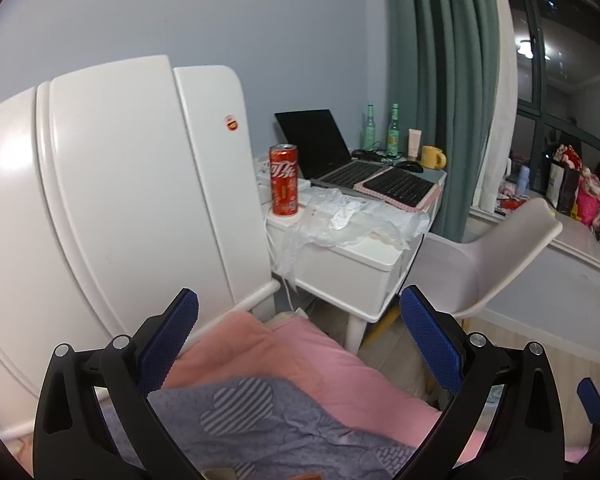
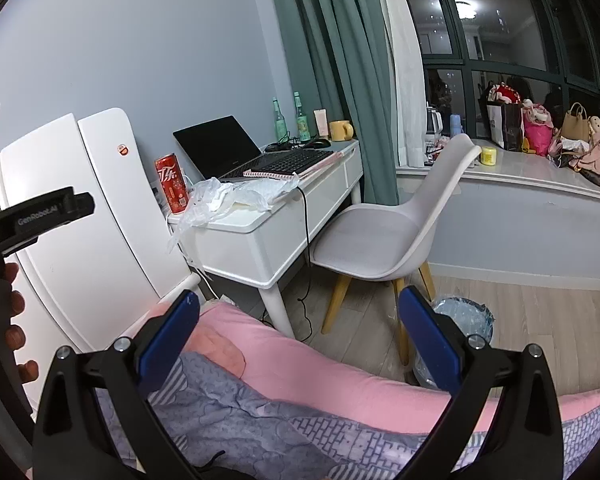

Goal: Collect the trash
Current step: 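Move both tools forward toward the desk with the red can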

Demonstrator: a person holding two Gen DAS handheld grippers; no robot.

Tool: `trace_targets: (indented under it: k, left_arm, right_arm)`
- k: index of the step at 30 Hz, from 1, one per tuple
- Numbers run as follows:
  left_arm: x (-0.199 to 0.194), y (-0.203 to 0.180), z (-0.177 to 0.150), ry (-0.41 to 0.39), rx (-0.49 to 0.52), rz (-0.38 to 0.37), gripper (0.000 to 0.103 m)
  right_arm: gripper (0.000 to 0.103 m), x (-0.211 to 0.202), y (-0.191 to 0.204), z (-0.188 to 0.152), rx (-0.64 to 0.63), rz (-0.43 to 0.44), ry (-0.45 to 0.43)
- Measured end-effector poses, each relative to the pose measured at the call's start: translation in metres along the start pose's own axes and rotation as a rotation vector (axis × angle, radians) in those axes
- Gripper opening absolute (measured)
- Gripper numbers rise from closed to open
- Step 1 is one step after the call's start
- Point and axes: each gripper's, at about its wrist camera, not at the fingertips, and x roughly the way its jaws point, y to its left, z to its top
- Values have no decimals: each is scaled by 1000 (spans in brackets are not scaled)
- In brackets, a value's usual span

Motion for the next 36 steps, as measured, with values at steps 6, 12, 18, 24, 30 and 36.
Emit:
trace_targets:
  k: [6, 12, 18, 24, 30, 36]
  left_arm:
    - [16, -19, 13, -4, 20, -14, 98]
    - [44, -34, 29, 13, 25, -26, 98]
    - [90, -49, 34, 38, 30, -27, 98]
    - [146, -70, 45, 57, 68, -4, 98]
    - [185, -75, 82, 104, 82, -7, 98]
    - [196, -62, 141, 102, 4, -38, 98]
  right_arm:
    - [97, 10, 1, 10, -42, -20, 8]
    - [97, 30, 1, 21, -60, -24, -25]
    - [97, 87, 3, 38, -122, -58, 16]
    - [97, 156, 14, 71, -139, -70, 47]
    - [97, 206, 25, 133, -91, -46, 63]
    - [97, 229, 45, 193, -96, -38, 63]
